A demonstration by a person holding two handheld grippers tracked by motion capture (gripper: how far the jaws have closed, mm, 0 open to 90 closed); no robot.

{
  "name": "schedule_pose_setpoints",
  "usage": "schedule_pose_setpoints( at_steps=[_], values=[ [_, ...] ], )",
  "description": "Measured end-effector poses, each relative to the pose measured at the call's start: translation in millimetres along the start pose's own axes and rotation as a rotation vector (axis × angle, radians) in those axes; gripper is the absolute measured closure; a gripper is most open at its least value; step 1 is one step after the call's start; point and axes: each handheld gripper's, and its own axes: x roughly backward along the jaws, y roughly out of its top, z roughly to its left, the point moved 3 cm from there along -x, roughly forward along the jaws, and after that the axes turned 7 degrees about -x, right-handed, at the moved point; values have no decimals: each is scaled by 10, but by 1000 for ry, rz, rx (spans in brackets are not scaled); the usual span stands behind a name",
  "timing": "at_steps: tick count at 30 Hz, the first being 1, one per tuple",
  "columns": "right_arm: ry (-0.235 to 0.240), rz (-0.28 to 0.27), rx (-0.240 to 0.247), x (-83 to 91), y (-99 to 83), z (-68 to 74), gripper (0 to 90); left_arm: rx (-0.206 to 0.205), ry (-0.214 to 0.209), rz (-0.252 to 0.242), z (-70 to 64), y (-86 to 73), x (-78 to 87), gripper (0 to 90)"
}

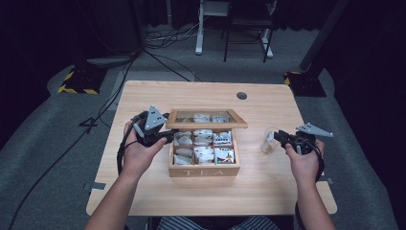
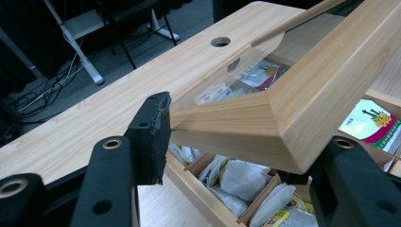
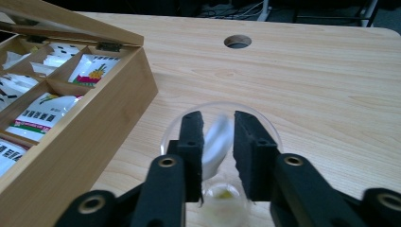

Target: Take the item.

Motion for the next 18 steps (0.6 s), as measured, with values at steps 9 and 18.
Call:
schedule_pose_setpoints(
  at_steps=[9, 18],
  values=[
    [-31, -6, 2, 109, 26, -74, 622, -6, 1, 8, -5, -8, -14, 452],
    [-68, 16, 10, 222, 13, -270, 490, -13, 4, 22, -17, -10, -11, 453]
  ],
)
